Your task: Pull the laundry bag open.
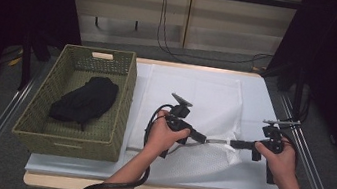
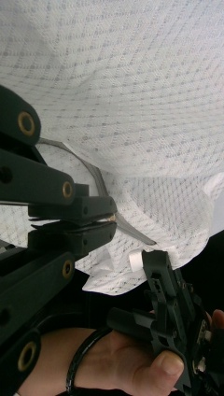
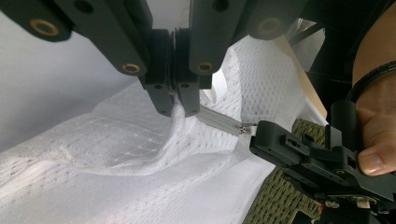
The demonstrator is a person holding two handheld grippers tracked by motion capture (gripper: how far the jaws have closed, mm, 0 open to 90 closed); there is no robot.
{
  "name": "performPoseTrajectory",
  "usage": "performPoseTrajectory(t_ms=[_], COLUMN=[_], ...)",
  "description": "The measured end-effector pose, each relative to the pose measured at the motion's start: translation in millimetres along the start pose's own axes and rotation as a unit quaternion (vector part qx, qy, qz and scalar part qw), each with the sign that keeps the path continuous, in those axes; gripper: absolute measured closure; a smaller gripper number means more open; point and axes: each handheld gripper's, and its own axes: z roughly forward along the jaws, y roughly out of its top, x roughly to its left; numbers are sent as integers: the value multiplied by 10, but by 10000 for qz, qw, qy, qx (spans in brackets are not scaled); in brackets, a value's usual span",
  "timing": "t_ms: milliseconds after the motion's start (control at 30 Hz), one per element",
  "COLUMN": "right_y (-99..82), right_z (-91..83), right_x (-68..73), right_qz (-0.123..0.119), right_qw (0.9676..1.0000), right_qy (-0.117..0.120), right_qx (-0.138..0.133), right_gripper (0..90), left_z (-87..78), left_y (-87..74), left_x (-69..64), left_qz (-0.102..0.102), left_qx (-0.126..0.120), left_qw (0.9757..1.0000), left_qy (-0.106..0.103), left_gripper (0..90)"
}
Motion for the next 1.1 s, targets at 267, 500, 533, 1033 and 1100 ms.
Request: performPoseTrajectory(t_ms=[267,500,533,1033,1100], right_y=[-6,-8,-8,-16,-16], right_z=[-1,-27,-27,-74,-78], right_x=[6,-11,-11,-62,-60], right_qz=[10,7,7,72,77], right_qw=[10000,10000,10000,9999,9999], right_qy=[6,-52,-52,-79,-109], right_qx=[15,-9,-9,-72,-76], right_gripper=[893,894,894,894,894], left_z=[-8,-75,-81,-150,-173], left_y=[1,5,6,17,20], left_x=[-5,12,18,31,41], left_qz=[-47,-112,-127,-158,-142], left_qx=[14,17,-17,-13,-29], left_qw=[10000,9999,9999,9999,9999], left_qy=[-23,65,52,40,66], left_gripper=[868,867,867,867,867])
